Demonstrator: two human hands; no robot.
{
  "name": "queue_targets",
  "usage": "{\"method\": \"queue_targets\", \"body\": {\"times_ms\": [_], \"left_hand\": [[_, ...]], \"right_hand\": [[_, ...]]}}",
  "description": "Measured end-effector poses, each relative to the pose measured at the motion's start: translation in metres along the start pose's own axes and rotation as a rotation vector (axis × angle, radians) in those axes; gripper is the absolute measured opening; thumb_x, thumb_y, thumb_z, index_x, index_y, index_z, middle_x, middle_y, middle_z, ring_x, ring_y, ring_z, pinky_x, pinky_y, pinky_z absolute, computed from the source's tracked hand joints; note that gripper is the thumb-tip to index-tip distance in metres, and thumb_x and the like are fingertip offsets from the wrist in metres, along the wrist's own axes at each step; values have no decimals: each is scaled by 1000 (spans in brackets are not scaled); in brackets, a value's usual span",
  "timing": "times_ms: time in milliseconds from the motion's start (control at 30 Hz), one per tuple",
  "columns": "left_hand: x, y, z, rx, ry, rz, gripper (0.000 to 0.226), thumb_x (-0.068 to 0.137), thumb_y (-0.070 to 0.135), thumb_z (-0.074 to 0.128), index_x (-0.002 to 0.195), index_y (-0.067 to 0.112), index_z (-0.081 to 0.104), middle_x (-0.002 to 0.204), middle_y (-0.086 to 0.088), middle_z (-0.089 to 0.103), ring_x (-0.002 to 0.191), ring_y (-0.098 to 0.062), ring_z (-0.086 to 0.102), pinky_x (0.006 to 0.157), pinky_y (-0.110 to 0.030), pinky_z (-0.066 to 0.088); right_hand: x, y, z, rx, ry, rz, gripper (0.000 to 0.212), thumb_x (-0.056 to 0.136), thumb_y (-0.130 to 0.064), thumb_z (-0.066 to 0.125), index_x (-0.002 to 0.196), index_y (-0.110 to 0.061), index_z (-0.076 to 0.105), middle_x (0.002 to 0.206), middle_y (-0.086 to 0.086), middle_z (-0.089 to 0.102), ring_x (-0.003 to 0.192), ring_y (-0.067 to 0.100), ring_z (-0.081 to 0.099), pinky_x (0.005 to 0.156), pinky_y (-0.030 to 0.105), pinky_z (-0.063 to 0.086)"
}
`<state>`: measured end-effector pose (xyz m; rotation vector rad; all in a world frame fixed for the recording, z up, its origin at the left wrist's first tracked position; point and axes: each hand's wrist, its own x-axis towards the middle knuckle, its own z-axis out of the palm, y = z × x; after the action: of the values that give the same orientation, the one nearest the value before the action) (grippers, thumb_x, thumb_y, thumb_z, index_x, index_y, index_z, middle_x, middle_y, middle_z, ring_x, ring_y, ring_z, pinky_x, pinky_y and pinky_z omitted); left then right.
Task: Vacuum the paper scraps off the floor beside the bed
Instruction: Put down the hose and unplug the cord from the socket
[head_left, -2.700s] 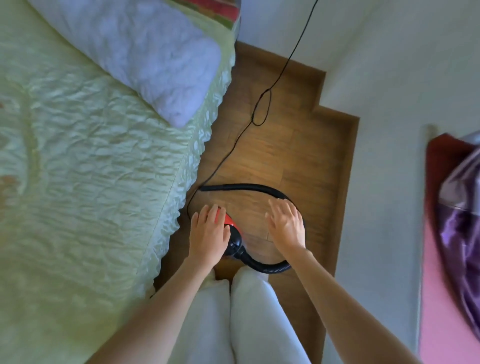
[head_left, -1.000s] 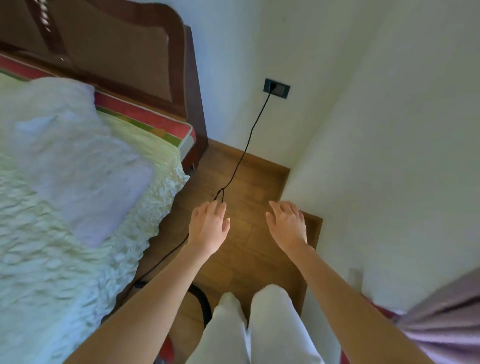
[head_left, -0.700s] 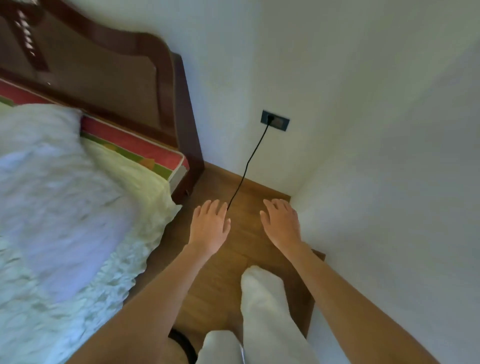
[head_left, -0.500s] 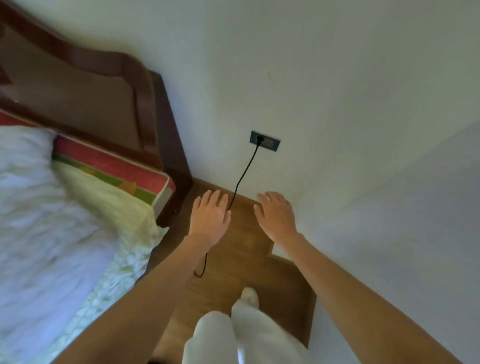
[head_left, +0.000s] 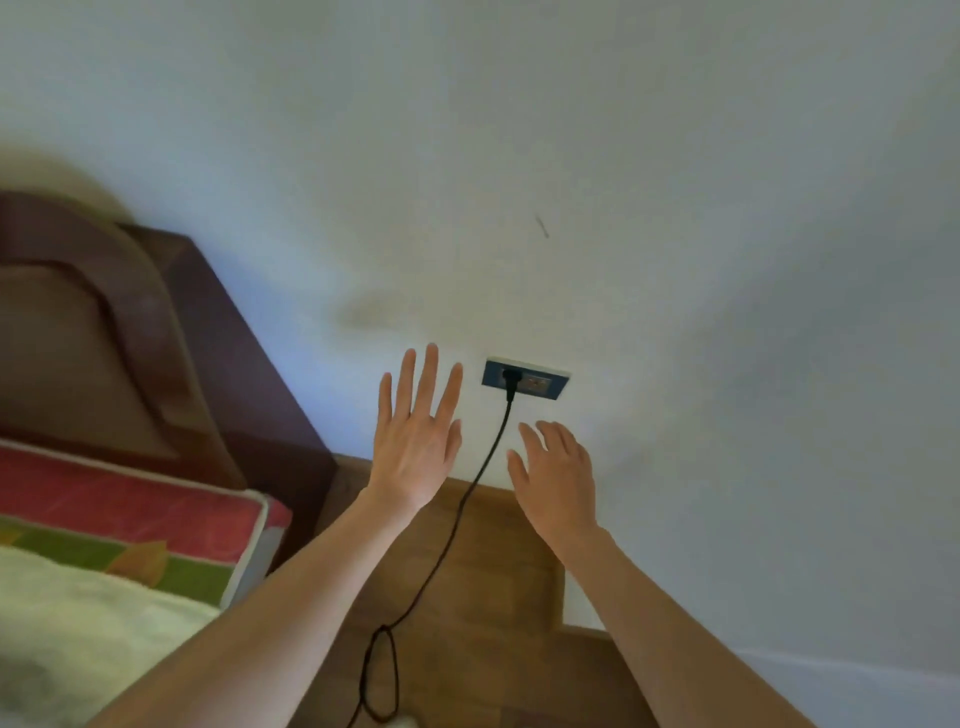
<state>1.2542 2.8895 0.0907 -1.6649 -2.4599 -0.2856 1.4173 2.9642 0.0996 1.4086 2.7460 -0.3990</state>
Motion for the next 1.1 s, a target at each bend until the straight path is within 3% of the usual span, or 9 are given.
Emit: {"method": "queue_targets", "body": {"times_ms": [200, 367, 600, 800, 867, 967, 1100], "left_hand": [[46, -23, 68, 32, 149, 96, 67, 99, 42, 28, 153, 18, -5, 158, -15, -17, 146, -37, -9, 117, -54, 4], [75, -31, 103, -30, 279, 64, 65, 102, 40, 28, 152, 16, -7, 158, -15, -17, 145, -36, -11, 117, -55, 4], [96, -35, 134, -83, 435, 53, 69, 103, 43, 27, 149, 18, -18, 152, -12, -33, 142, -34, -25, 114, -60, 4], [104, -35, 143, -110, 485, 55, 72, 102, 41, 30, 149, 17, -19, 151, -13, -35, 140, -37, -28, 110, -65, 3], [105, -35, 143, -109, 482, 55, 71, 102, 41, 30, 149, 18, -18, 152, -12, -35, 140, -36, -27, 110, -66, 4], [104, -35, 142, -109, 483, 51, 71, 102, 42, 30, 150, 18, -17, 152, -12, -34, 141, -36, -27, 111, -65, 5], [104, -36, 143, -102, 496, 38, 71, 102, 42, 30, 150, 17, -16, 152, -13, -33, 141, -37, -25, 111, -65, 6]], "right_hand": [[50, -4, 49, 33, 70, 125, 61, 100, -50, 30, 151, -16, 27, 156, 7, 29, 145, 24, 24, 117, 36, 18], [76, -6, 74, 121, 139, 241, 65, 97, -55, 31, 150, -18, 27, 150, 5, 39, 136, 22, 39, 107, 34, 36], [87, -14, 93, 328, 287, 253, 53, 98, -48, 38, 134, -11, 49, 121, 8, 60, 112, 21, 55, 87, 34, 51], [99, -23, 91, 707, 342, 291, 42, 100, -40, 38, 129, -11, 48, 93, 6, 67, 79, 19, 67, 77, 37, 57], [102, -28, 89, 845, 377, 343, 38, 100, -38, 38, 123, -10, 51, 83, 3, 64, 69, 16, 64, 70, 34, 58], [105, -36, 87, 917, 414, 446, 37, 101, -36, 38, 120, -9, 54, 85, 0, 59, 72, 12, 56, 59, 16, 43], [104, -44, 82, 968, 432, 552, 35, 103, -34, 38, 121, -11, 57, 97, 4, 65, 81, 11, 54, 68, 20, 39]]}}
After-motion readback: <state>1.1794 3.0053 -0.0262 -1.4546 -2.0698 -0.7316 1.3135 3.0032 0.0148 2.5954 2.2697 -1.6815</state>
